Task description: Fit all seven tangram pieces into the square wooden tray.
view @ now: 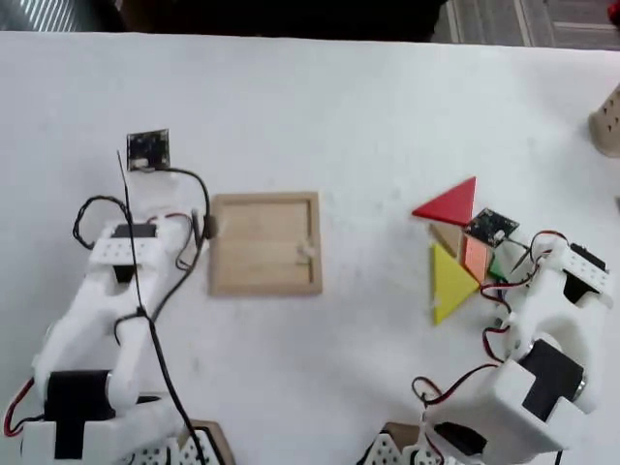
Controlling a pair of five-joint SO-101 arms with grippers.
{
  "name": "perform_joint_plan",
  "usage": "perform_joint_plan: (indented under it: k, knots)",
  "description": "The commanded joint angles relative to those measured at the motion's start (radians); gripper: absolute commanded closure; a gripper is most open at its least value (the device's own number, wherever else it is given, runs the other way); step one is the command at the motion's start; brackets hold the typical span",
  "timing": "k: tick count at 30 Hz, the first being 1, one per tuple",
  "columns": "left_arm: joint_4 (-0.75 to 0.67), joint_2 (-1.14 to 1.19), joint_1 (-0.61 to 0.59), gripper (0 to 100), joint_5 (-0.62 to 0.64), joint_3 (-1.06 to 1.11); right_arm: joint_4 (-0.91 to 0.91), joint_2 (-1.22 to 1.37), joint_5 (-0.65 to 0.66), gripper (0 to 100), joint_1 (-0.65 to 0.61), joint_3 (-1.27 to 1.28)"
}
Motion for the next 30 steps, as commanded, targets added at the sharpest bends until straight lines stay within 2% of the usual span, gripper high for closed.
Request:
perform_joint_plan:
  k: [1,4,10,20,30]
  knots:
    - [-0.028,-0.001,0.002,75,-0.011,-0.061,0.038,-0.008,0.011,73.3,-0.018,-0.012]
    - [-0.028,-0.001,0.002,75,-0.011,-0.061,0.045,-0.025,0.011,77.5,-0.018,-0.011]
    - [-0.028,-0.001,0.002,75,-0.011,-0.061,0.041,-0.022,0.009,92.9,-0.013,-0.011]
    - [-0.028,-0.001,0.002,75,-0.011,-0.06,0.058,-0.045,0.009,92.8,-0.013,-0.012]
    - [-0.028,-0.001,0.002,75,-0.011,-0.061,0.312,-0.354,0.008,92.8,-0.019,-0.011]
